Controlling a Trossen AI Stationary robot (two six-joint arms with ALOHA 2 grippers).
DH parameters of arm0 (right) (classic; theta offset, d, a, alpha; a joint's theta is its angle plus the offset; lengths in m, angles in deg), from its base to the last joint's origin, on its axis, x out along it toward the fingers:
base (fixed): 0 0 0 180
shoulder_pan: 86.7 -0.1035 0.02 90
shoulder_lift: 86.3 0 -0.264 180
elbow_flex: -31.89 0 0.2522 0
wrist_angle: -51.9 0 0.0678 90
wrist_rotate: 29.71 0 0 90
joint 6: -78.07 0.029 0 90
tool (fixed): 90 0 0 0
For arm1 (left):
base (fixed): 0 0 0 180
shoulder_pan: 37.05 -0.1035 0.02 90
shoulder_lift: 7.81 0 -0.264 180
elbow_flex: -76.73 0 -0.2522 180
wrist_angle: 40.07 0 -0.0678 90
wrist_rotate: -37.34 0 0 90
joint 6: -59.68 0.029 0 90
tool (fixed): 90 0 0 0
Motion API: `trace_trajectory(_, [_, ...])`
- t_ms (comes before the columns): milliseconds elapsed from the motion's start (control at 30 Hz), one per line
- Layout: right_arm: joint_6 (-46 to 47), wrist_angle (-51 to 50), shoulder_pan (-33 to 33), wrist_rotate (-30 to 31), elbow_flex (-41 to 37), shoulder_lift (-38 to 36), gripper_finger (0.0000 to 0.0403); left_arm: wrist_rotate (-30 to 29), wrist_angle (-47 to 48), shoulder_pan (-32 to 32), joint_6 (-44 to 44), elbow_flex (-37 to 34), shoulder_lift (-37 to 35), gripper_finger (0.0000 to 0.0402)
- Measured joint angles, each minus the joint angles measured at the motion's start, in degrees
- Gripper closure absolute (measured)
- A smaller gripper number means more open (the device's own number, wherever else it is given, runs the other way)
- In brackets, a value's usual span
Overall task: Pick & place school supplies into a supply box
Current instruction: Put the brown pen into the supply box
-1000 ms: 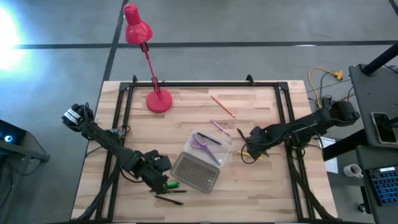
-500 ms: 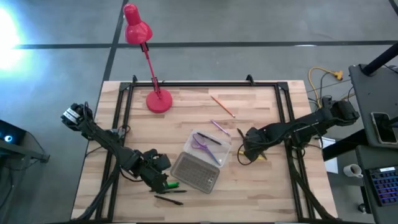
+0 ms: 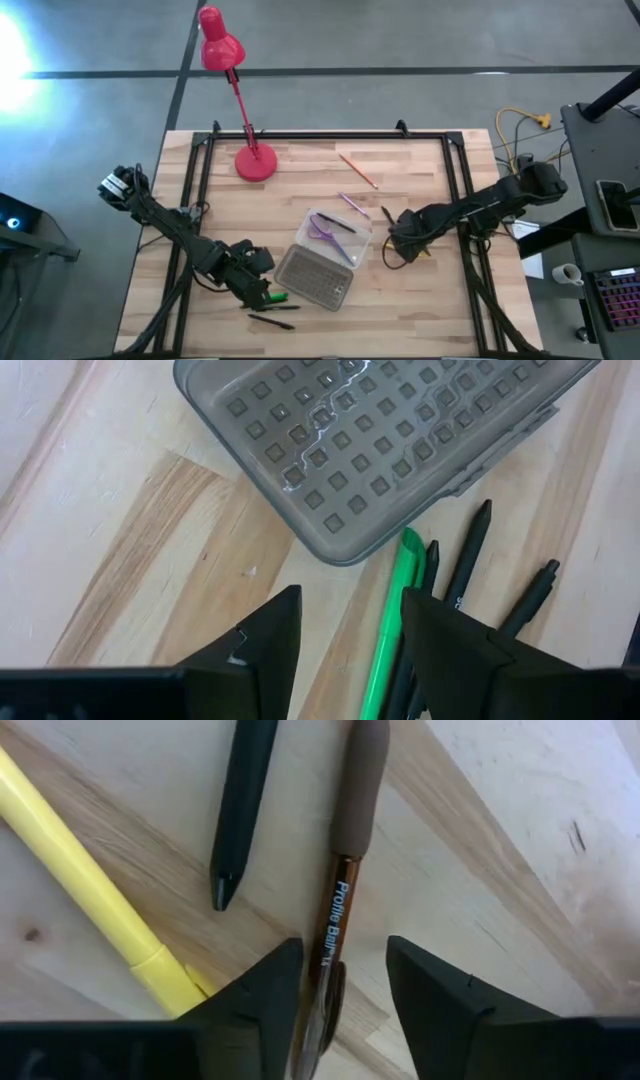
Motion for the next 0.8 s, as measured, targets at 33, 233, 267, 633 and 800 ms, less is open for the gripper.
trace_trajectory(33, [0.3,0.1,0.0,0.4,0.1,0.2,0.0266,0.0,0.0,0.0,0.0,0.0,0.0,0.0244])
trace_trajectory(233, [2.1,1.3,-0.1,1.8,0.0,0.3,0.0334,0.0,0.0,0.0,0.0,0.0,0.0,0.0244])
trace_trajectory(267, [1.7,1.6,-0.1,1.9,0.0,0.3,0.0348,0.0,0.0,0.0,0.0,0.0,0.0,0.0244])
trace_trajectory(633, [-2.6,-2.3,0.4,12.7,8.4,-6.9,0.0388,0.0,0.0,0.0,0.0,0.0,0.0,0.0244])
trace_trajectory(800, [-14.2,3.9,3.5,11.0,18.4,-4.8,0.0389,0.0,0.0,0.0,0.2,0.0,0.0,0.0244])
